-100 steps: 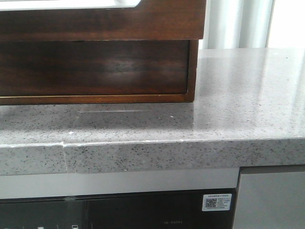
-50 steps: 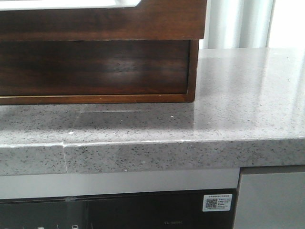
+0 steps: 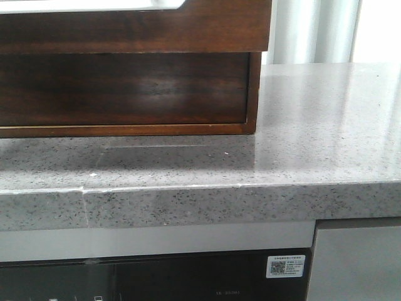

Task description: Put scissors in drawer with both arms

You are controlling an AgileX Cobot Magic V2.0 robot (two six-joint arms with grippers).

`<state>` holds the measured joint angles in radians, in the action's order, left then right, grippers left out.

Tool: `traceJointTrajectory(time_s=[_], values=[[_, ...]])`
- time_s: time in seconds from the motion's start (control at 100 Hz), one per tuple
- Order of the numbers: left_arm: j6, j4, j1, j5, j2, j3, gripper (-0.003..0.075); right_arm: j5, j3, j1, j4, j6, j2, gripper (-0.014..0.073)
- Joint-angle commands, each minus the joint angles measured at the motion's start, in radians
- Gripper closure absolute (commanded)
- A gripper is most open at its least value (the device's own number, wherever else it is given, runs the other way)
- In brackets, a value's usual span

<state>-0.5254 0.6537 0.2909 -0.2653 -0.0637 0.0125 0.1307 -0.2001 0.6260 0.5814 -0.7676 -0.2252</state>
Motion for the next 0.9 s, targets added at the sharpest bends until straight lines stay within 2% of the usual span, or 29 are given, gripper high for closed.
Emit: traceJointTrajectory(time_s=[0.0,0.05,0.13,0.23,0.3,0.67,0.78,0.89], values=[[-0.012,-0.065,0.001,-0.041,-0.011,0.020,0.0717,-0.074,-0.024,-0.006,0.010,0.002,-0.005,0.0699],[-0.012,-0.199,-0.001,-0.026,0.000,0.014,0.0717,-0.074,-0.024,-0.006,0.010,0.002,-0.005,0.0699],[0.048,-0.292,-0.002,-0.023,0.035,0.007,0.0717,-0.074,-0.024,-0.006,0.010,0.002,-0.005,0.0699],[0.310,-0.456,-0.021,-0.004,0.049,0.007,0.0717,-0.074,-0.024,-0.006,0.010,0.002,-0.005,0.0699],[0.426,-0.562,-0.054,-0.001,0.064,0.002,0.0717,-0.074,-0.024,-0.006,0.010,0.002,-0.005,0.0699],[0.435,-0.630,-0.287,0.038,0.103,-0.031,0.0717,-0.074,-0.024,-0.006,0.010,0.002,-0.005,0.0699],[0.435,-0.654,-0.328,0.102,0.105,-0.031,0.0717,-0.074,-0.024,-0.006,0.010,0.002,-0.005,0.0699],[0.435,-0.684,-0.330,0.247,0.107,-0.031,0.0717,-0.074,-0.024,-0.006,0.010,0.002,-0.005,0.0699]])
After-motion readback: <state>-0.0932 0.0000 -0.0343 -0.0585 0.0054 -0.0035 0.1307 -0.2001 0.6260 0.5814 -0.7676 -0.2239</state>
